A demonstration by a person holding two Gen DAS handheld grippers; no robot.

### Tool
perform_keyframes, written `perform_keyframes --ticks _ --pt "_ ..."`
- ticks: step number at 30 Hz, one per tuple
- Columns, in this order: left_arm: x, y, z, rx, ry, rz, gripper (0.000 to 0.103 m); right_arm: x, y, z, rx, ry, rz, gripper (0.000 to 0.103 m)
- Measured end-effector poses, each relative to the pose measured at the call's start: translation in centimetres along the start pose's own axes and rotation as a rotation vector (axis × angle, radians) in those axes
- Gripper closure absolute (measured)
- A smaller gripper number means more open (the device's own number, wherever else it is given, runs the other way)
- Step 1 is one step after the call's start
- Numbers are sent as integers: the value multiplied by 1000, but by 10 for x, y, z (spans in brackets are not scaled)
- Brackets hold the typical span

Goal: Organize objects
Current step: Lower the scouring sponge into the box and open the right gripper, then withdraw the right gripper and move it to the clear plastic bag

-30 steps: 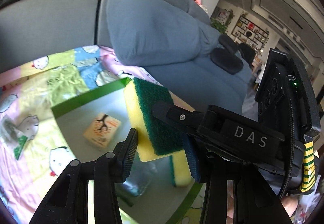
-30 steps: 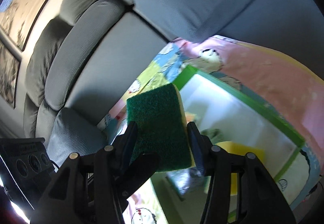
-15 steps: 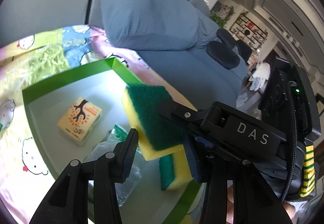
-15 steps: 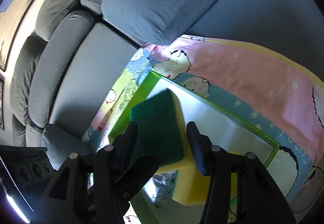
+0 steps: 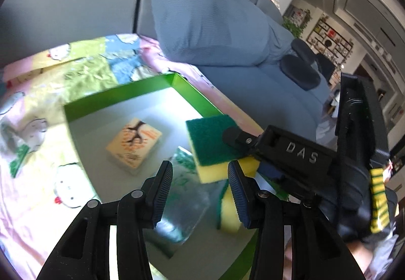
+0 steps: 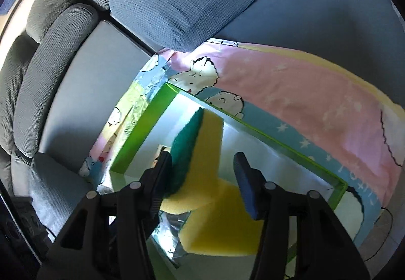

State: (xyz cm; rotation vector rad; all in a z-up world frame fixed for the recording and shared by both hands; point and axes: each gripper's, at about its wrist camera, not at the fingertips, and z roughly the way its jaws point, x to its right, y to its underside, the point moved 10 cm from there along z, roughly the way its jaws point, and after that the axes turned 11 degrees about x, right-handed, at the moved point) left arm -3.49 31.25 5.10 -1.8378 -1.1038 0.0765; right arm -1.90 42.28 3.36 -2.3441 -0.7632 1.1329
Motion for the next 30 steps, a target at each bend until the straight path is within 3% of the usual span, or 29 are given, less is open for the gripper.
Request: perform_keyframes --ticks 5,8,17,21,23,27,30 --pt "-17 2 -28 19 -6 -33 57 -6 -1 -4 19 1 -23 52" --pt "-36 4 -46 36 -55 -54 56 -12 -4 -10 41 -27 -22 45" --pt "-119 25 -93 77 -153 -234 37 -39 -5 -22 91 -66 -73 37" --pt "-143 31 -105 102 -159 -291 35 -54 0 -21 98 -67 -119 33" --pt "-153 31 -111 116 -172 -317 35 -62 2 -21 103 -69 -140 23" --pt "-175 27 -130 175 -191 -388 32 -80 7 -21 121 -90 -182 23" --pt "-195 28 -143 205 -249 -415 32 -100 15 -18 113 -139 -203 22"
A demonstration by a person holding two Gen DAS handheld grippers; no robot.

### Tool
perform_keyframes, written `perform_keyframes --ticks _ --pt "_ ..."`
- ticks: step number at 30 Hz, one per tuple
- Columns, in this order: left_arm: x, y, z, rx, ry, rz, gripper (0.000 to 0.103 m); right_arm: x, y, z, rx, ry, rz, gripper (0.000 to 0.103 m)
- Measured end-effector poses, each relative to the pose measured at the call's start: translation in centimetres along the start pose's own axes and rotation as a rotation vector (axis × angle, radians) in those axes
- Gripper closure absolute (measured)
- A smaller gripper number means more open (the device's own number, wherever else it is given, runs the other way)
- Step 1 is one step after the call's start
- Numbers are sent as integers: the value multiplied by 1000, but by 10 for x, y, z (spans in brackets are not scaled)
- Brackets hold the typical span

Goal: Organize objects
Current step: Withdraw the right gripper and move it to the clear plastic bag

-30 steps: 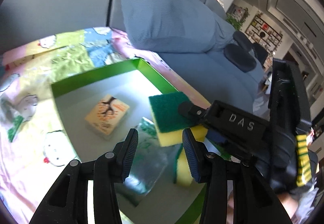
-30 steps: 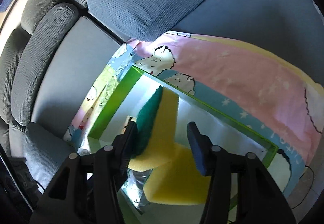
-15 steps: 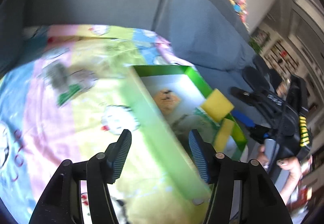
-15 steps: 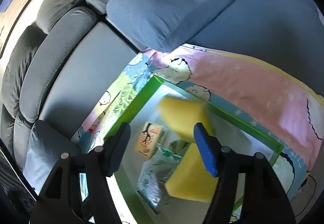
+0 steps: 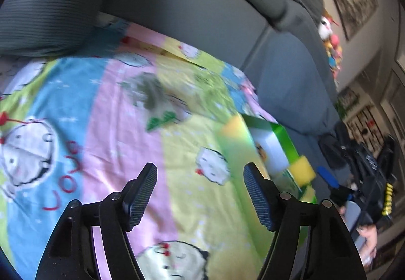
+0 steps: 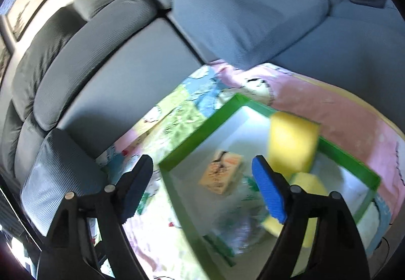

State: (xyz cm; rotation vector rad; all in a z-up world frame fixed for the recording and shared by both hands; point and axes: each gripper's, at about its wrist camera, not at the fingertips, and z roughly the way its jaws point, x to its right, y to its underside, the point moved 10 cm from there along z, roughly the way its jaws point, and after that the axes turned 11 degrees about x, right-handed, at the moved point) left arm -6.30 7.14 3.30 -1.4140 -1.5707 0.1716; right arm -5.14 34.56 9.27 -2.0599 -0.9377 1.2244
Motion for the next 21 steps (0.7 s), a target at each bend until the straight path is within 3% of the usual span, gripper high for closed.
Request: perform_keyframes --ticks 2,3,5,10,15,21 --pt "-16 -5 -4 16 -51 -12 32 -16 -1 -4 30 -41 -8 20" --pt "-23 -8 -7 22 -75 -18 32 -23 -2 -6 44 -61 -16 11" --pt "-39 -12 -11 33 -125 -33 32 -43 -1 -11 69 -120 -48 5" --pt "-65 -19 -24 68 -160 -90 32 -87 9 -16 81 -225 -115 3" --pt "-86 -26 -34 99 -162 -149 32 -125 29 -7 27 -269 -189 1" --pt "-111 -25 -36 86 -236 -197 32 -180 60 20 -80 -290 -365 2"
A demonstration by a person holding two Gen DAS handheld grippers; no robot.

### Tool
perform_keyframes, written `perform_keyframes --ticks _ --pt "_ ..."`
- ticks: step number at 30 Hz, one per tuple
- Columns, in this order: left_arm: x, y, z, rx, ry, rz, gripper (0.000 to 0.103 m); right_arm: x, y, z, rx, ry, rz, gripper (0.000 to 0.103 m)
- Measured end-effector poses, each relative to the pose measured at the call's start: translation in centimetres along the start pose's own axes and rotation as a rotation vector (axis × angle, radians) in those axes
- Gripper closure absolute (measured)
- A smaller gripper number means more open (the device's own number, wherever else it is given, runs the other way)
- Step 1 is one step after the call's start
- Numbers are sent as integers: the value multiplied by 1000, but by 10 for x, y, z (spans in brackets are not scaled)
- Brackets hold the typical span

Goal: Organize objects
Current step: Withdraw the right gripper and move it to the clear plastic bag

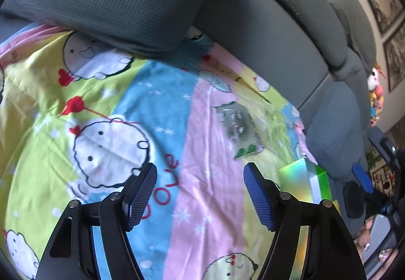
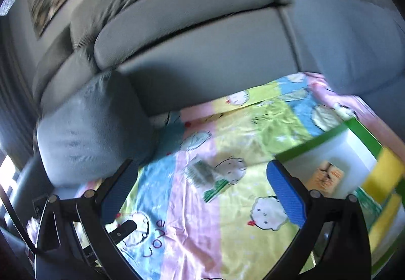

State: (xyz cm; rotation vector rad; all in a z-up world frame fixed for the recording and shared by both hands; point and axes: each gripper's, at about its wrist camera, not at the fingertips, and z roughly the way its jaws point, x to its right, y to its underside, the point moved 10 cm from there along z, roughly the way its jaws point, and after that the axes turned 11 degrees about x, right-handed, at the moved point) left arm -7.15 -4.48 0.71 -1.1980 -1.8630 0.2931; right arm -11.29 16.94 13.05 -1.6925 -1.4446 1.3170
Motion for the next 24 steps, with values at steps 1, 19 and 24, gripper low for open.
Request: perform_keyframes --ticks 1,19,24 --pt "-3 -1 0 0 -6 -5 32 -7 3 7 -24 0 -29 2" --pt "-19 -3 4 -17 -33 -66 31 -20 66 149 -305 114 -285 3" --pt "-19 -2 4 -24 -40 -61 31 -13 77 176 -355 122 -341 3"
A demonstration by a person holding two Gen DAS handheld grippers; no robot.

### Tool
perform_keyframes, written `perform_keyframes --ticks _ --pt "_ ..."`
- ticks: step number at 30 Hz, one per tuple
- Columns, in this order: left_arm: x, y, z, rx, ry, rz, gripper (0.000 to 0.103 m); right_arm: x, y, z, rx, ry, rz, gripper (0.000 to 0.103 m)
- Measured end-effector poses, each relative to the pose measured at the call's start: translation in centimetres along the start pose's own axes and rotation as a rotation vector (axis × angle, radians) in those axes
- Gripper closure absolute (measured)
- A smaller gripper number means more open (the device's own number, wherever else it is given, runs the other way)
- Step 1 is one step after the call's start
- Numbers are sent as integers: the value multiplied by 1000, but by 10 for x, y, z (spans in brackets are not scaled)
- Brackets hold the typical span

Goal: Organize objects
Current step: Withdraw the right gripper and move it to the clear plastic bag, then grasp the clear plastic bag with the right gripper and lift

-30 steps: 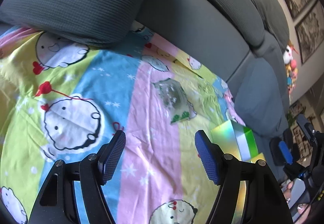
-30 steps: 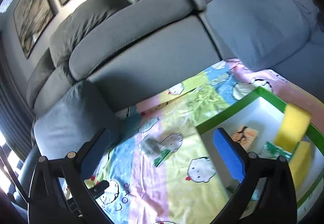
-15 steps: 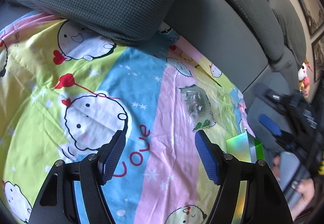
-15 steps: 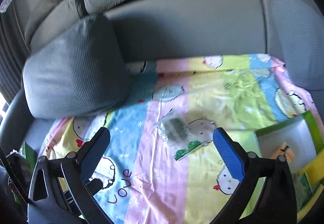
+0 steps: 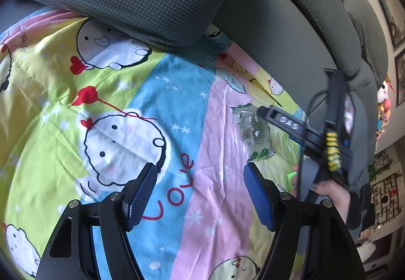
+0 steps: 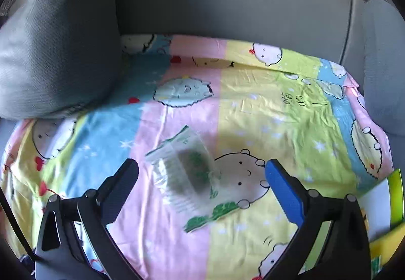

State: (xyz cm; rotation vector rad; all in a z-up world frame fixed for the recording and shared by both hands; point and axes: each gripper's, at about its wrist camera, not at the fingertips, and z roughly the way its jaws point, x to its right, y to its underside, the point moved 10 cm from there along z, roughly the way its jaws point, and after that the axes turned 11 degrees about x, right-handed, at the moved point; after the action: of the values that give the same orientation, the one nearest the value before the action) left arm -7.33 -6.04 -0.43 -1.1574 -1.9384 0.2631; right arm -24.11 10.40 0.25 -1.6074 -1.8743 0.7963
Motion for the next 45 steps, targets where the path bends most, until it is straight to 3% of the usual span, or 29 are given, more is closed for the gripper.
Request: perform_keyframes --ticks 7,9,10,11,12,18,30,34,45 --pt "2 2 2 -14 -6 10 31 -3 21 31 -76 -24 -6 9" --pt "2 2 3 -15 -7 11 30 -4 27 35 -87 -45 18 18" --pt "1 2 3 -15 -8 9 24 -5 30 36 -92 -56 30 23" --pt "1 2 3 -15 -12 6 7 -6 34 38 -103 -67 45 33" --pt "1 1 2 -14 -14 6 1 -7 39 40 -115 -73 51 34" --pt "7 -1 0 2 33 -15 1 -17 53 23 -115 -53 5 36" --pt "5 5 -1 -13 11 5 1 -37 129 -57 -326 -237 169 33" --pt "7 12 1 -44 14 11 1 -34 142 -79 -308 -269 232 19" --pt "30 35 15 -119 28 76 1 14 98 -109 -79 -332 385 19"
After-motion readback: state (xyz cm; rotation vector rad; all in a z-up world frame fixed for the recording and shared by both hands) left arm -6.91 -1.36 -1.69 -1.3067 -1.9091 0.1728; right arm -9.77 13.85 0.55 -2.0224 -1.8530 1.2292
